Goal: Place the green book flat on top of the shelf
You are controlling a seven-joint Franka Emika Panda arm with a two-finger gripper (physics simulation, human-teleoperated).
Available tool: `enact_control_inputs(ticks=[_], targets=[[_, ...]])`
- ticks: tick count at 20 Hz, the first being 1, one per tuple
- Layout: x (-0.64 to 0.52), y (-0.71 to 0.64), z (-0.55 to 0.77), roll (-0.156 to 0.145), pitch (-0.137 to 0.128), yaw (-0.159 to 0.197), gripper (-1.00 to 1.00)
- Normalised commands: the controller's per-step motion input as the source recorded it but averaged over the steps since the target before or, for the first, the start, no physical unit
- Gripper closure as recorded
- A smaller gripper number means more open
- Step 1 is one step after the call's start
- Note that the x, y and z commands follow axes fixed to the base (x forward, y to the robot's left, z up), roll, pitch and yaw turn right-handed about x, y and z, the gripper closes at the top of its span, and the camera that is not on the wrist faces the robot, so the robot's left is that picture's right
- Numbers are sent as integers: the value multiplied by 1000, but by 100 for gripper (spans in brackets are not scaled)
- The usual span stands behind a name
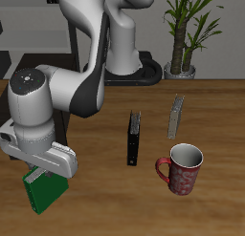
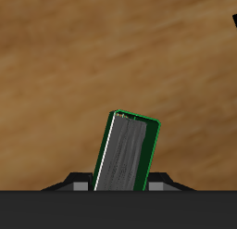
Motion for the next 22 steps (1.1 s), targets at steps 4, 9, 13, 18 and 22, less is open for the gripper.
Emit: enact_control_inputs(ticks=[4,9,13,18,22], targets=[[-73,15,168,7,-19,4,100],[-192,78,518,7,-65,33,100],[-274,125,674,10,-86,60,100],[-291,41,662,11,-88,47,100],[-419,118,909,14,-112,63,100]])
